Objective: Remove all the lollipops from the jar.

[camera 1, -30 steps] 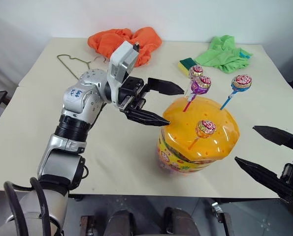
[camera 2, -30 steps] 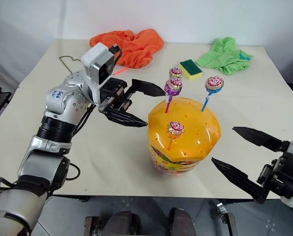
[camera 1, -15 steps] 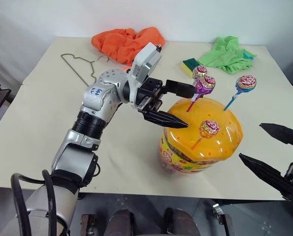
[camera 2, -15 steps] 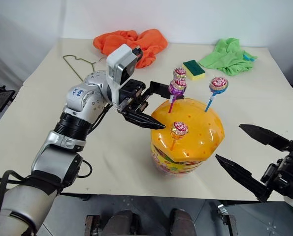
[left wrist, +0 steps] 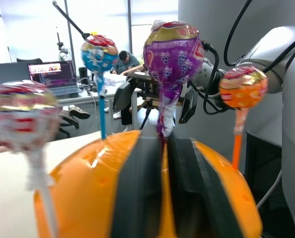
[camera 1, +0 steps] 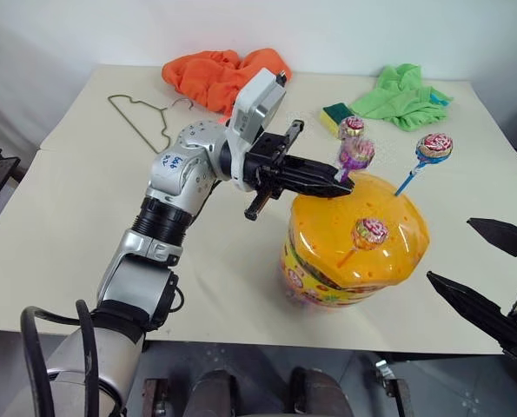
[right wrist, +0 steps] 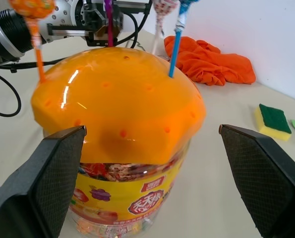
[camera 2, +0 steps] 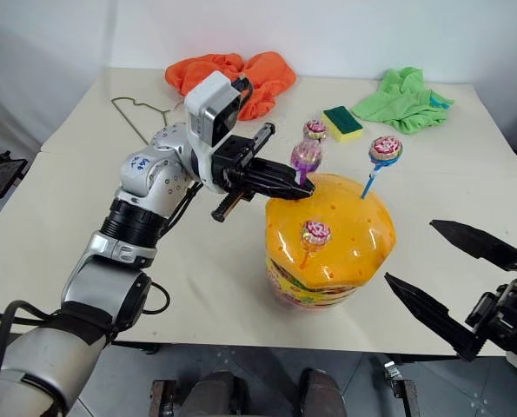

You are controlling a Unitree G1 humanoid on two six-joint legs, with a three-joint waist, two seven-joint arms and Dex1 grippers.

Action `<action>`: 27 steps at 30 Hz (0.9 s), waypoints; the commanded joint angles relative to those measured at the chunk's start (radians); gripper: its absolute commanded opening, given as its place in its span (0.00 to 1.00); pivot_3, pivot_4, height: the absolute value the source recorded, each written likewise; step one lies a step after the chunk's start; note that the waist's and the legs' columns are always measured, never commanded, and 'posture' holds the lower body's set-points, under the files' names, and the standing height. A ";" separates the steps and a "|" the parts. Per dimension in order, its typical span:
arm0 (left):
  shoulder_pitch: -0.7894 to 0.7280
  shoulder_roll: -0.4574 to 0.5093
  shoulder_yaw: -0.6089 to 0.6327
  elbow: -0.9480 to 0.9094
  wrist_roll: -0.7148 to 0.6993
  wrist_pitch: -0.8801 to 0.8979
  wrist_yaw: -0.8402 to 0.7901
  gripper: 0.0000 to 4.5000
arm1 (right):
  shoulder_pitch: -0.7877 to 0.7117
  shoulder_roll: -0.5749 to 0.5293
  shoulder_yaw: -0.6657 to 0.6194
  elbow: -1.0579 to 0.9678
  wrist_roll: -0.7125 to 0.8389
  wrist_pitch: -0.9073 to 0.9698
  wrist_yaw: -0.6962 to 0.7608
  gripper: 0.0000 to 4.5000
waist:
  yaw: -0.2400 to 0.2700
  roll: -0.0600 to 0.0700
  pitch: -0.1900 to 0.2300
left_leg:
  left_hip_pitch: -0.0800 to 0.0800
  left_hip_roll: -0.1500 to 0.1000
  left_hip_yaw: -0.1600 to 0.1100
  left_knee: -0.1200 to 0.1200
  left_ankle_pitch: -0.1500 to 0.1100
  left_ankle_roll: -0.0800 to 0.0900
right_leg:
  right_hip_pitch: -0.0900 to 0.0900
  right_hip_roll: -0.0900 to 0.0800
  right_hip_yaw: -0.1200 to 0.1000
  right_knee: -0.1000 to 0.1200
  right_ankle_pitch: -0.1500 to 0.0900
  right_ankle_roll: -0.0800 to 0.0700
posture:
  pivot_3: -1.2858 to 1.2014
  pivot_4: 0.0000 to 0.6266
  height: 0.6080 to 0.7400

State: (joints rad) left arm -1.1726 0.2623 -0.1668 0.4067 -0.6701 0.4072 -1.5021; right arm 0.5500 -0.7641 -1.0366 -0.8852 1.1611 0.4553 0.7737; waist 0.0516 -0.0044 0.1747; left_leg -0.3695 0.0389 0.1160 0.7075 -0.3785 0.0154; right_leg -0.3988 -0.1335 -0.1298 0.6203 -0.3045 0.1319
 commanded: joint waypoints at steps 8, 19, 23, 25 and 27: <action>-0.141 -0.036 0.129 -0.017 -0.059 0.037 0.002 0.01 | -0.030 -0.042 -0.032 0.039 -0.010 -0.034 0.019 1.00 | 0.000 0.000 0.000 | 0.000 0.000 0.000 0.001 0.000 0.000 | 0.000 0.000 0.000 0.000 0.000 0.000 | 0.52 0.24 1.00; -0.242 0.156 0.169 0.105 0.161 0.139 0.334 0.01 | -0.087 -0.080 -0.032 0.099 0.038 -0.035 0.133 1.00 | -0.002 -0.001 0.000 | 0.000 0.000 -0.001 0.001 0.000 0.000 | 0.000 0.000 0.000 0.000 0.000 0.000 | 0.52 0.24 1.00; -0.209 0.268 0.129 0.139 0.288 0.264 0.488 0.01 | -0.097 -0.104 -0.036 0.131 0.061 -0.017 0.193 1.00 | -0.008 -0.001 0.000 | 0.001 0.000 -0.001 -0.001 0.000 0.000 | 0.000 0.001 0.000 0.000 0.000 0.000 | 0.52 0.24 1.00; -0.174 0.311 0.086 0.134 0.358 0.351 0.556 0.01 | -0.110 -0.121 -0.009 0.156 0.020 -0.016 0.203 1.00 | -0.002 -0.001 0.001 | 0.001 0.000 -0.001 -0.001 0.000 0.000 | 0.000 0.000 0.000 0.000 0.000 0.000 | 0.52 0.24 1.00; -0.115 0.363 -0.001 0.122 0.449 0.441 0.593 0.01 | -0.143 -0.134 0.032 0.173 0.002 -0.016 0.192 1.00 | -0.001 -0.001 0.001 | 0.000 -0.001 -0.001 0.000 0.000 0.001 | 0.000 0.000 0.001 0.000 0.000 0.001 | 0.52 0.24 1.00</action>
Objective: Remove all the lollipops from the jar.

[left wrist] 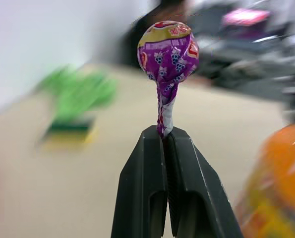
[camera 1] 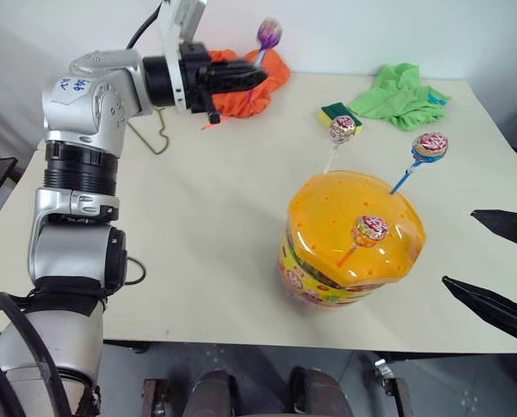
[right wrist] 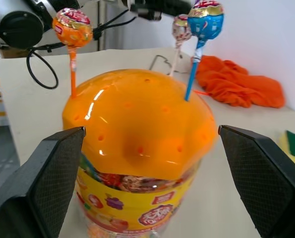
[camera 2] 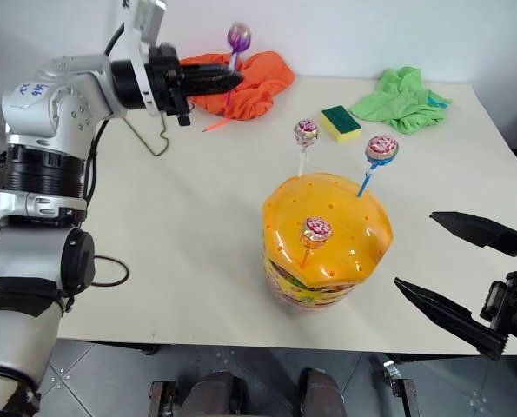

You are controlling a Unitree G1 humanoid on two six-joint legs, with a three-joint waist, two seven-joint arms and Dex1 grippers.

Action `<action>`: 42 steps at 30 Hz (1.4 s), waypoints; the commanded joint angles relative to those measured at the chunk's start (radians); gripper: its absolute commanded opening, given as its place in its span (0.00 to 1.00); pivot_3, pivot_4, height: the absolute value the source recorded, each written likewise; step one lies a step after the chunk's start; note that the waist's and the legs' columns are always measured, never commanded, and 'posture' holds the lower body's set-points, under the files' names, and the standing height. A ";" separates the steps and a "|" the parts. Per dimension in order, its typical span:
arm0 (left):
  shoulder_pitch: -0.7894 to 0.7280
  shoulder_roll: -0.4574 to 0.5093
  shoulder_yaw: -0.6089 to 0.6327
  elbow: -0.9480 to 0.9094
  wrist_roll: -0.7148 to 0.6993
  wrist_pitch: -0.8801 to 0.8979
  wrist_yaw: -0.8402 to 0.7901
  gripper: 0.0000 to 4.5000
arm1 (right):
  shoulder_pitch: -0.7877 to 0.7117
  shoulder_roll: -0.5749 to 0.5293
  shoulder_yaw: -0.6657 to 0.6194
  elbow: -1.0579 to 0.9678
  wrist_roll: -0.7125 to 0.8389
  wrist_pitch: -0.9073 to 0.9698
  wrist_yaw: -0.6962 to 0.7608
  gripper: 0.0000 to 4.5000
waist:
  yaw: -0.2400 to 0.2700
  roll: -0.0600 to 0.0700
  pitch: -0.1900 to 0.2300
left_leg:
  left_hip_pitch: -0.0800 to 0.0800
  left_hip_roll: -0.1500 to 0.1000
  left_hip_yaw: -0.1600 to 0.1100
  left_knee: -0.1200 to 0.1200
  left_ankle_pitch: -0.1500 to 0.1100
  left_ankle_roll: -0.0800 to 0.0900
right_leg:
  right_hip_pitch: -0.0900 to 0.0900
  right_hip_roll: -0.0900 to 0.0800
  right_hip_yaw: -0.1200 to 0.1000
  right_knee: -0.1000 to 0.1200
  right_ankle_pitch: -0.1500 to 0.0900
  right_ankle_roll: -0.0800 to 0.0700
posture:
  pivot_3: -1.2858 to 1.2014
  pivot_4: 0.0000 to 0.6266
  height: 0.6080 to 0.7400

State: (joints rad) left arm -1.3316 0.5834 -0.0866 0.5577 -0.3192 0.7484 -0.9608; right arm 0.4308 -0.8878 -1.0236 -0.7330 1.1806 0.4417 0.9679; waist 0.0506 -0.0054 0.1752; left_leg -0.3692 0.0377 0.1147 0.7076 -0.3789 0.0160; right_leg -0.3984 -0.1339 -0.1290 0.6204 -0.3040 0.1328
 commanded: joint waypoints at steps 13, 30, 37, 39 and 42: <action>0.143 0.081 -0.226 0.072 0.320 0.453 0.249 0.01 | -0.161 -0.036 0.171 0.092 -0.097 0.012 0.012 1.00 | 0.000 -0.008 0.004 | -0.002 0.000 -0.001 0.002 0.000 0.000 | 0.000 0.000 -0.001 0.001 0.000 0.000 | 0.52 0.24 1.00; 0.098 0.352 -0.399 -0.327 0.233 0.618 -0.027 0.91 | -0.227 -0.030 0.212 0.131 -0.146 0.015 0.033 1.00 | -0.009 -0.008 0.005 | -0.002 0.000 0.000 0.002 0.000 0.000 | -0.001 0.000 0.000 0.002 0.000 0.000 | 0.52 0.24 1.00; 0.051 0.312 -0.282 -0.340 0.160 0.350 -0.131 0.99 | -0.232 -0.035 0.183 0.134 -0.158 0.015 0.032 1.00 | 0.005 -0.008 0.005 | -0.002 0.000 0.000 0.004 0.000 0.000 | -0.001 0.000 0.000 0.002 0.000 0.000 | 0.52 0.24 1.00; 0.069 0.203 -0.166 -0.307 0.085 0.158 -0.149 0.99 | -0.229 -0.036 0.165 0.127 -0.154 0.019 0.030 1.00 | 0.012 -0.008 0.005 | -0.003 0.000 -0.001 0.006 0.000 0.000 | 0.000 0.000 0.000 0.002 0.000 0.000 | 0.52 0.24 1.00; 0.116 0.046 -0.006 -0.259 -0.045 -0.096 -0.221 0.99 | -0.219 -0.031 0.134 0.104 -0.145 0.026 0.013 1.00 | 0.015 -0.008 0.005 | -0.004 0.000 -0.003 0.009 0.000 0.001 | 0.001 -0.001 0.000 0.003 0.000 0.000 | 0.52 0.24 1.00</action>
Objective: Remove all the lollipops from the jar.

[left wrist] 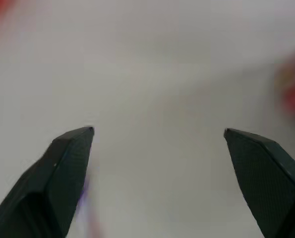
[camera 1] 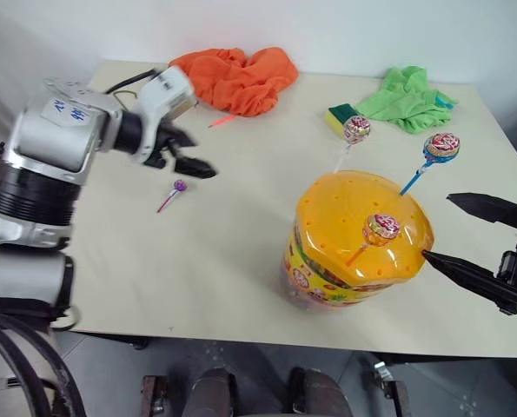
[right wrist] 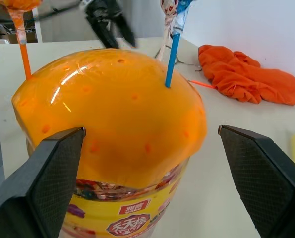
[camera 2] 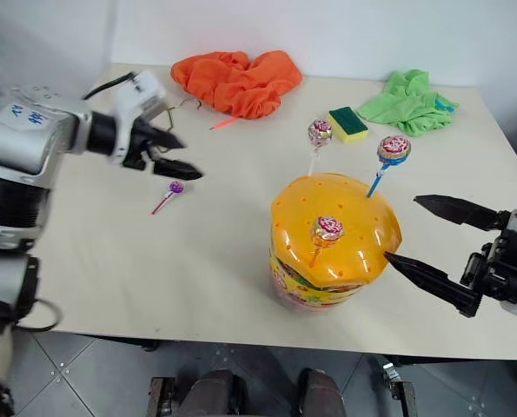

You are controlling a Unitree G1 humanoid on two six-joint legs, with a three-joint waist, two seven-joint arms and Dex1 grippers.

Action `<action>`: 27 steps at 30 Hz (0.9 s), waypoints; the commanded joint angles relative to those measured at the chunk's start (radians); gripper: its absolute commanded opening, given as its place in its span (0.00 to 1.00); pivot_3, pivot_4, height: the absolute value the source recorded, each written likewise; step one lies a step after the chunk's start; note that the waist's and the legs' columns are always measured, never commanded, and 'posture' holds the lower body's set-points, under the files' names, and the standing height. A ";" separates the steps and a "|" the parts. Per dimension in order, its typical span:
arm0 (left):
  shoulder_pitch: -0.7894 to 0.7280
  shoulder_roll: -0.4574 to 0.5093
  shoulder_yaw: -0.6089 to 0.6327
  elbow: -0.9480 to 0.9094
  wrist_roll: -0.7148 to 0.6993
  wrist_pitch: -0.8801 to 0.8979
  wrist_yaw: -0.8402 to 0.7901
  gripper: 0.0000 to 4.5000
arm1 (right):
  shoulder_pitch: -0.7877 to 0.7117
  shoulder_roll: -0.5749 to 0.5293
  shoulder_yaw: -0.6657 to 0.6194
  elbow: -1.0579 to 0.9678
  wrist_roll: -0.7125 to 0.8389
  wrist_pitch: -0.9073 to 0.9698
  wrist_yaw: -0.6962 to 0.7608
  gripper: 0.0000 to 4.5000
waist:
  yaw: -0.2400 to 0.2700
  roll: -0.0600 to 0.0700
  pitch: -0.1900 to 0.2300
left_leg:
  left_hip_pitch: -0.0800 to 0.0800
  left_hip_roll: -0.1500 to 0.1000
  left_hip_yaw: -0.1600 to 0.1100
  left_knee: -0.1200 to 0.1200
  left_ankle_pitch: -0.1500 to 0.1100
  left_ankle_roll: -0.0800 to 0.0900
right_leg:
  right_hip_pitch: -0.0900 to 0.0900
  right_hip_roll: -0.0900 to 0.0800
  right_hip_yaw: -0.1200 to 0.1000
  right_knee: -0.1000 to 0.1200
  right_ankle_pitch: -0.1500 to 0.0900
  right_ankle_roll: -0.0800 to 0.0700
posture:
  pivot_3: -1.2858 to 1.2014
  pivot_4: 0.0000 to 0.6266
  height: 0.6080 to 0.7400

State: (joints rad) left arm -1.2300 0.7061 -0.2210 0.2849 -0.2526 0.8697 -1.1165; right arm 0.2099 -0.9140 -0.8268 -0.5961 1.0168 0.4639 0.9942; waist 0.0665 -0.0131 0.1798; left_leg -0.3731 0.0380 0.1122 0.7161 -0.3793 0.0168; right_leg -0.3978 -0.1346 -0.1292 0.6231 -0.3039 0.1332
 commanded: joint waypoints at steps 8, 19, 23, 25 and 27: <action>-0.003 -0.304 0.190 0.253 -0.218 -0.536 -0.366 0.99 | 0.075 0.033 -0.163 -0.094 0.040 0.017 -0.040 1.00 | -0.019 0.001 -0.001 | 0.001 0.000 0.001 -0.002 0.000 0.000 | 0.000 0.001 0.000 0.000 0.000 0.000 | 0.52 0.24 1.00; -0.151 -0.511 0.169 0.545 -0.174 -0.667 -0.442 0.99 | 0.205 0.115 -0.258 -0.198 0.077 0.005 -0.104 1.00 | -0.012 0.001 -0.001 | -0.001 -0.002 0.000 0.000 -0.001 0.003 | 0.000 0.000 0.000 -0.001 0.001 0.001 | 0.52 0.24 1.00; -0.180 -0.540 0.168 0.595 -0.157 -0.702 -0.456 0.91 | 0.232 0.131 -0.266 -0.215 0.082 -0.007 -0.121 1.00 | -0.016 0.001 -0.001 | 0.000 -0.002 0.000 0.000 -0.001 0.003 | 0.000 0.000 0.000 -0.001 0.001 0.001 | 0.52 0.24 1.00; -0.187 -0.541 0.153 0.610 -0.133 -0.709 -0.449 0.83 | 0.241 0.137 -0.270 -0.222 0.085 -0.012 -0.131 1.00 | -0.016 0.001 -0.001 | 0.000 -0.002 0.000 0.000 -0.001 0.003 | 0.000 0.000 0.000 -0.001 0.001 0.001 | 0.52 0.24 1.00; -0.194 -0.547 0.156 0.619 -0.126 -0.710 -0.446 0.69 | 0.248 0.143 -0.272 -0.227 0.088 -0.016 -0.136 1.00 | -0.016 0.001 -0.001 | 0.000 -0.002 0.000 -0.001 -0.001 0.003 | 0.000 0.000 0.000 -0.001 0.001 0.001 | 0.52 0.24 1.00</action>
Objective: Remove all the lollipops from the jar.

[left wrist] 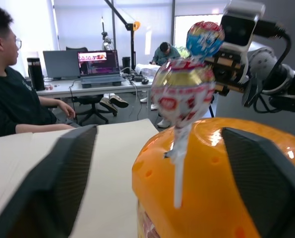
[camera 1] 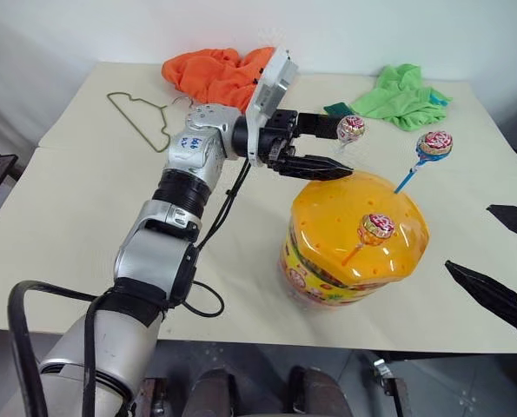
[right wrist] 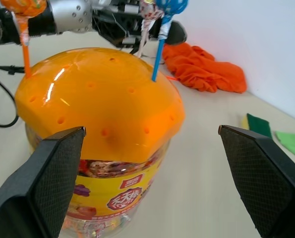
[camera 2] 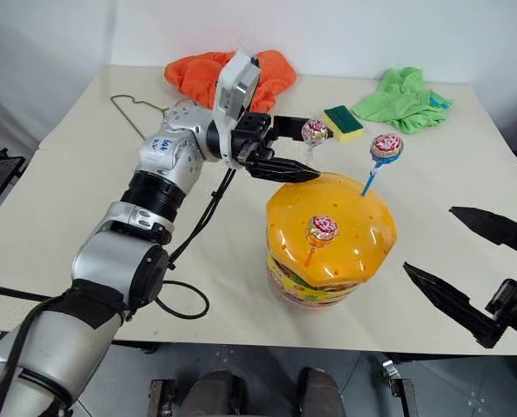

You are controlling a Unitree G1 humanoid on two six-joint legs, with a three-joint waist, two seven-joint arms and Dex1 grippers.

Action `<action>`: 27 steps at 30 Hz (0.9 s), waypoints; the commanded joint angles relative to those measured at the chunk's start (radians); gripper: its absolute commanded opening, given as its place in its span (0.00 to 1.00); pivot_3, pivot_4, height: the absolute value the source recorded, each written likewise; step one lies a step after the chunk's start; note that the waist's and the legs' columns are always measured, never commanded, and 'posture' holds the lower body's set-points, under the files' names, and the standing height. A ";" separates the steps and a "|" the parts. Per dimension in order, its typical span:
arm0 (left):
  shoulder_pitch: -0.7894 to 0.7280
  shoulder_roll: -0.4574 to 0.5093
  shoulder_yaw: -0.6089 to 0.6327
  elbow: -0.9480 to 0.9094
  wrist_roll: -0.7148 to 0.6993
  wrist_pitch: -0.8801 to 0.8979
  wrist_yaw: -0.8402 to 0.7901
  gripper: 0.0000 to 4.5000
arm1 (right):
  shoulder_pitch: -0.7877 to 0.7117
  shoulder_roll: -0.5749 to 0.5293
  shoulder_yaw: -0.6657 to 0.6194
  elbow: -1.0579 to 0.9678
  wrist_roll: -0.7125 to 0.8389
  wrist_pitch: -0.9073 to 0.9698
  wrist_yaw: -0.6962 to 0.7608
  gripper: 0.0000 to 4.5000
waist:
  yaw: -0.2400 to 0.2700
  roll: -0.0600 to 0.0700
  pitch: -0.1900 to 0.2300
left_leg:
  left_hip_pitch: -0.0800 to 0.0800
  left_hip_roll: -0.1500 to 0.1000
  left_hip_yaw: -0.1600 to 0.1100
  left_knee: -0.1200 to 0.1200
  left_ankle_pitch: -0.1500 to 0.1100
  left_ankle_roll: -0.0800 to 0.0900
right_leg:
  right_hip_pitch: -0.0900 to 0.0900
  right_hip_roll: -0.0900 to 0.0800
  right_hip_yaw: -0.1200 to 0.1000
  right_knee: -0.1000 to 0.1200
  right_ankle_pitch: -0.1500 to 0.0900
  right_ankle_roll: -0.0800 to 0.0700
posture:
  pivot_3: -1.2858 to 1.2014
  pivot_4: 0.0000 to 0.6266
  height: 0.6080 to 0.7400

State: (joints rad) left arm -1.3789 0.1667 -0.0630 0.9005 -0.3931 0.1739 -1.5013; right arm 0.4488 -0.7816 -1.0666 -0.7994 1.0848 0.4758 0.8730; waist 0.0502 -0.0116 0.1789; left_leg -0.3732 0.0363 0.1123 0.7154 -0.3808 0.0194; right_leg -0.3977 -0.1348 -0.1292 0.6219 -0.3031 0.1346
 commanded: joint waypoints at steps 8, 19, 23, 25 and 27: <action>-0.081 -0.018 0.032 -0.006 0.001 0.025 -0.037 0.12 | 0.031 0.013 -0.022 -0.017 0.019 -0.046 -0.002 1.00 | 0.003 0.000 0.000 | 0.000 0.000 0.000 0.000 0.000 0.000 | 0.000 0.000 0.000 0.000 0.000 0.000 | 0.52 0.24 1.00; -0.127 0.045 0.073 -0.132 0.002 0.219 0.101 0.01 | -0.019 -0.051 -0.017 0.040 0.012 -0.040 0.017 1.00 | 0.000 0.000 0.000 | 0.000 0.000 0.000 0.000 0.000 0.000 | 0.000 0.000 0.000 0.000 0.000 0.000 | 0.52 0.24 1.00; -0.157 0.175 0.032 -0.131 0.116 0.414 0.302 0.01 | -0.041 -0.084 -0.008 0.075 0.009 -0.034 0.045 1.00 | -0.002 0.000 0.000 | 0.000 0.000 -0.001 0.000 0.000 0.000 | 0.000 0.000 0.000 0.000 0.000 0.000 | 0.52 0.24 1.00; -0.133 0.247 -0.003 -0.151 0.169 0.466 0.335 0.01 | -0.048 -0.088 -0.002 0.084 0.012 -0.033 0.059 1.00 | -0.004 0.000 0.000 | 0.001 0.000 0.000 -0.001 0.000 0.000 | 0.000 0.000 0.001 0.000 0.000 0.000 | 0.52 0.24 1.00; -0.108 0.313 -0.044 -0.174 0.222 0.532 0.365 0.01 | -0.053 -0.090 0.005 0.091 0.019 -0.033 0.082 1.00 | -0.005 0.001 0.000 | 0.002 0.000 0.000 -0.002 0.000 0.000 | 0.000 0.000 0.001 0.000 0.000 0.000 | 0.52 0.24 1.00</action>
State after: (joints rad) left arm -1.4951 0.4522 -0.0802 0.7742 -0.2137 0.6549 -1.1646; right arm 0.4020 -0.8623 -1.0578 -0.7112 1.0860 0.4521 0.9356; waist 0.0452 -0.0111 0.1787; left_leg -0.3714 0.0363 0.1123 0.7134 -0.3809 0.0196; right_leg -0.3977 -0.1345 -0.1280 0.6219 -0.3032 0.1344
